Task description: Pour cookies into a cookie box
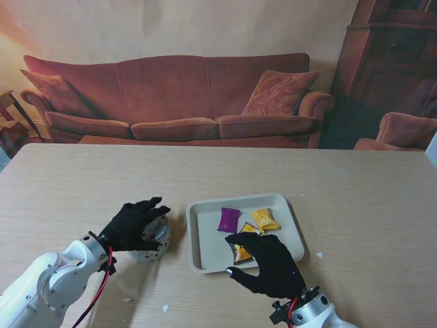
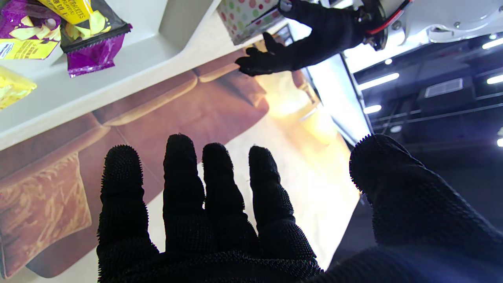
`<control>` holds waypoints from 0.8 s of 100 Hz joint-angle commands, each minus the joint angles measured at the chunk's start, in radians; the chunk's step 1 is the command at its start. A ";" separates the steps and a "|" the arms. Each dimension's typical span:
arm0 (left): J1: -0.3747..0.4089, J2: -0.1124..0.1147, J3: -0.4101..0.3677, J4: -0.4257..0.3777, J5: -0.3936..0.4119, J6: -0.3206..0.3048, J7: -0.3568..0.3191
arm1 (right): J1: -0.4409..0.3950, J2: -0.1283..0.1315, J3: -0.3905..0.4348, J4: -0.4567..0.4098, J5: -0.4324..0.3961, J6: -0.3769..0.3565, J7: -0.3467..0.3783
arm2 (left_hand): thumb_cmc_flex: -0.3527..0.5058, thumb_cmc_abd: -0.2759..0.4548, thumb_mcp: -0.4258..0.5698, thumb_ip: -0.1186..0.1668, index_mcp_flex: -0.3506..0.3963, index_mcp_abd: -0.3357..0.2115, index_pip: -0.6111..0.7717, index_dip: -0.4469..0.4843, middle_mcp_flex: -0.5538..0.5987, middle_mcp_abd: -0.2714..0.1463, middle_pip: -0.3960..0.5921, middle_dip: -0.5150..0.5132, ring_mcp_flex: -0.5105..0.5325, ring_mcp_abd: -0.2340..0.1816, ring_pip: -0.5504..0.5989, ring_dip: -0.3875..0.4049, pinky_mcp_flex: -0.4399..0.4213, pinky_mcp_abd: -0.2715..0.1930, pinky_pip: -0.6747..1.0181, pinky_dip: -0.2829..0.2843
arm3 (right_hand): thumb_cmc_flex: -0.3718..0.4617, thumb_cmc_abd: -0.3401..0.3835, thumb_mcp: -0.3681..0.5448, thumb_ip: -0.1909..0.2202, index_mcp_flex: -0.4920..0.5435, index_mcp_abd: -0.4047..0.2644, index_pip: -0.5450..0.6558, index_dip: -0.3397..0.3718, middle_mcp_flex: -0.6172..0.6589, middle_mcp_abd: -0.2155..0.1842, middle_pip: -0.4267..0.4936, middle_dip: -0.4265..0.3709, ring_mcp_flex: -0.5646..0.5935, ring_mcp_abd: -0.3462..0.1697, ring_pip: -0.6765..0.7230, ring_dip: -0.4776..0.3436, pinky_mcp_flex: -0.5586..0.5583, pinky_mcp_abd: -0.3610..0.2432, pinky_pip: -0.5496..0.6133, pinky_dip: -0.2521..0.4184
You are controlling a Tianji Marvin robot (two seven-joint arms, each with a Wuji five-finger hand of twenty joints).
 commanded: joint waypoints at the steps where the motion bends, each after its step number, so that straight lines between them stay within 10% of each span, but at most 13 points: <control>1: 0.012 -0.005 0.003 -0.002 0.005 -0.008 -0.012 | -0.007 -0.004 -0.001 -0.005 -0.003 0.004 0.015 | -0.022 -0.031 0.032 -0.019 0.019 0.007 0.006 -0.010 0.000 0.004 -0.001 0.015 0.012 0.004 0.008 0.025 0.059 -0.025 0.180 0.096 | 0.011 0.024 0.011 -0.013 0.017 -0.009 0.030 0.005 0.018 -0.010 -0.010 -0.001 0.011 -0.006 0.014 0.009 -0.007 0.002 0.017 -0.011; 34: 0.014 -0.006 -0.006 -0.009 -0.023 0.002 -0.035 | -0.006 -0.001 -0.002 -0.006 -0.003 0.010 0.030 | -0.007 0.064 -0.198 -0.006 0.003 -0.005 -0.024 -0.020 -0.023 -0.008 -0.027 -0.077 -0.115 -0.015 -0.270 -0.309 -0.080 0.038 -0.494 -0.309 | 0.011 0.029 0.006 -0.014 0.021 -0.009 0.028 0.007 0.025 -0.008 -0.010 -0.001 0.011 -0.009 0.013 0.008 -0.008 0.001 0.017 -0.011; 80: -0.020 0.008 0.009 0.002 -0.076 0.095 -0.173 | 0.000 0.000 -0.007 -0.001 -0.006 0.012 0.031 | 0.027 0.083 -0.270 0.010 -0.048 -0.012 -0.057 -0.029 -0.068 0.001 -0.038 -0.109 -0.123 0.022 -0.289 -0.384 0.017 0.100 -0.612 -0.284 | 0.012 0.032 0.003 -0.012 0.020 -0.010 0.027 0.009 0.024 -0.008 -0.011 -0.001 0.010 -0.009 0.014 0.009 -0.007 0.002 0.018 -0.011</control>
